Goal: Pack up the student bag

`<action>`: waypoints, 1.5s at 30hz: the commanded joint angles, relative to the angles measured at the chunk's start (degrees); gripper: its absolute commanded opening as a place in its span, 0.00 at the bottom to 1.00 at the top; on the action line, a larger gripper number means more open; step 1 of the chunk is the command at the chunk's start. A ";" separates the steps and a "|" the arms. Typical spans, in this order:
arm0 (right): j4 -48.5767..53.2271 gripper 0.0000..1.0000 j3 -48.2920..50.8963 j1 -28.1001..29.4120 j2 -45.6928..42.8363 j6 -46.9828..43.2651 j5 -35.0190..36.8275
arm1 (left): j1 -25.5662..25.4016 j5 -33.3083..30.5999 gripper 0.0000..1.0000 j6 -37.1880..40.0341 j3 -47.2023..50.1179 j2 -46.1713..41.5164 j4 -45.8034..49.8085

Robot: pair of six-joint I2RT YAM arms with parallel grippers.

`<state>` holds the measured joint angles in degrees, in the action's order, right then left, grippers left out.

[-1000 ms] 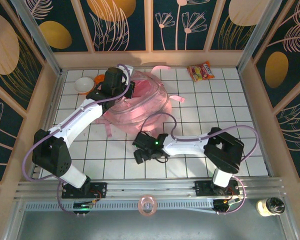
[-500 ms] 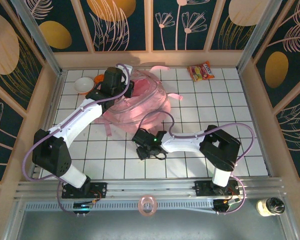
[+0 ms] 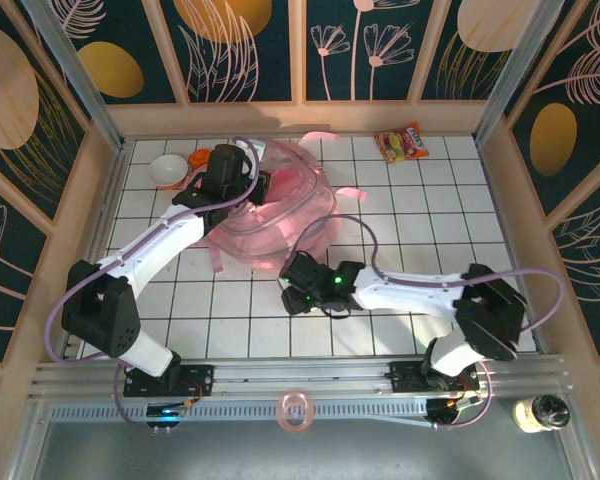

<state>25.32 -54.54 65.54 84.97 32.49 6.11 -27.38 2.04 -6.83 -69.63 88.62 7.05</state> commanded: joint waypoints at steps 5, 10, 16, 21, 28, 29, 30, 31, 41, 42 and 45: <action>8.28 0.46 -0.54 -1.73 -13.60 2.41 -0.84 | 0.31 13.06 0.00 -6.51 10.23 -5.16 -13.78; 9.07 0.45 -3.78 -9.54 -18.37 2.04 -5.71 | -1.14 21.08 0.00 -9.22 15.34 -5.72 -19.07; 1.77 0.44 -6.28 -21.97 -15.14 3.78 -18.20 | -4.61 23.28 0.00 -9.44 16.85 -7.05 -19.69; -3.92 0.43 -8.03 -28.77 -9.65 7.90 -25.77 | -4.88 22.96 0.00 -11.20 17.45 -9.99 -21.31; -7.05 0.43 -10.63 -30.87 -3.62 10.81 -29.64 | -5.10 21.88 0.00 -11.91 17.82 -11.50 -21.73; -7.58 0.43 -10.04 -30.91 -3.51 11.75 -29.60 | -5.13 21.78 0.00 -12.02 18.00 -11.44 -21.80; -8.06 0.43 -9.40 -30.79 -3.60 12.72 -29.58 | -5.07 21.37 0.00 -12.61 18.20 -11.35 -21.94; -8.39 0.44 -8.77 -30.69 -3.86 13.48 -29.42 | -5.10 20.79 0.00 -13.41 18.34 -11.15 -22.06; -11.61 0.51 -2.89 -30.22 -15.09 14.01 -26.76 | -5.68 23.85 0.28 -12.29 16.78 -9.12 -21.25; -13.16 0.54 -1.83 -30.32 -15.61 14.66 -27.73 | -5.67 24.51 0.40 -10.84 16.12 -8.99 -19.77; -18.50 0.55 0.32 -29.63 -15.39 17.55 -31.77 | -5.01 23.20 0.63 -5.24 14.54 -10.69 -14.27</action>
<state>12.56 -56.42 35.14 69.34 47.66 -22.44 -32.75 23.77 -17.56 -52.27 79.88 -9.21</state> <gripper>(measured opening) 0.545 0.600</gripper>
